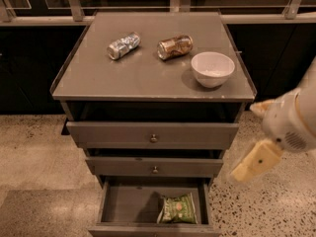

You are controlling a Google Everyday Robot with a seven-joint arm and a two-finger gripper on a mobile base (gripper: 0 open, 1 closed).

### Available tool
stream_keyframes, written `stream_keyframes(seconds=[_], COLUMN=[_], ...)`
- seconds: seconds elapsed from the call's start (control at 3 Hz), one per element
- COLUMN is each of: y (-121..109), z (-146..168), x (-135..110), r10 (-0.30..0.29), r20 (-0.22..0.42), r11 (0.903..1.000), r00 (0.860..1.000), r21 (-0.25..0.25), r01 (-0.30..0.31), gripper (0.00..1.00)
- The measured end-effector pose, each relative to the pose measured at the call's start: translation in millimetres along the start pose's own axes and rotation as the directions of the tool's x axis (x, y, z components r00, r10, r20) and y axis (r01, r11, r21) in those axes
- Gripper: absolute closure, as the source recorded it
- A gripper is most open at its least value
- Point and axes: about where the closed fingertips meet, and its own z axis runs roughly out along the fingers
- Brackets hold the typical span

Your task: Pick green jalapeno chip bag from bottom drawer and place on counter

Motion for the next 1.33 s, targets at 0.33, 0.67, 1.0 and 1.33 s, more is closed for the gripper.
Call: stream_keyframes(seconds=[0.33,0.67,1.0,1.33], y=[5,7,18,45], z=[22,17,36,100], x=[14,10,25,55], r10=[0.04,0.017,0.092,0.205], r20=[0.01,0.029,0.041,0.045], r11=[0.9991,0.9999,0.9957,0.9787], r00=[0.999,0.999,0.995,0.978], r21=[0.008,0.001,0.012,-0.014], r01=[-0.04,-0.017,-0.092,-0.205], gripper=[0.0,0.0,0.0,0.0])
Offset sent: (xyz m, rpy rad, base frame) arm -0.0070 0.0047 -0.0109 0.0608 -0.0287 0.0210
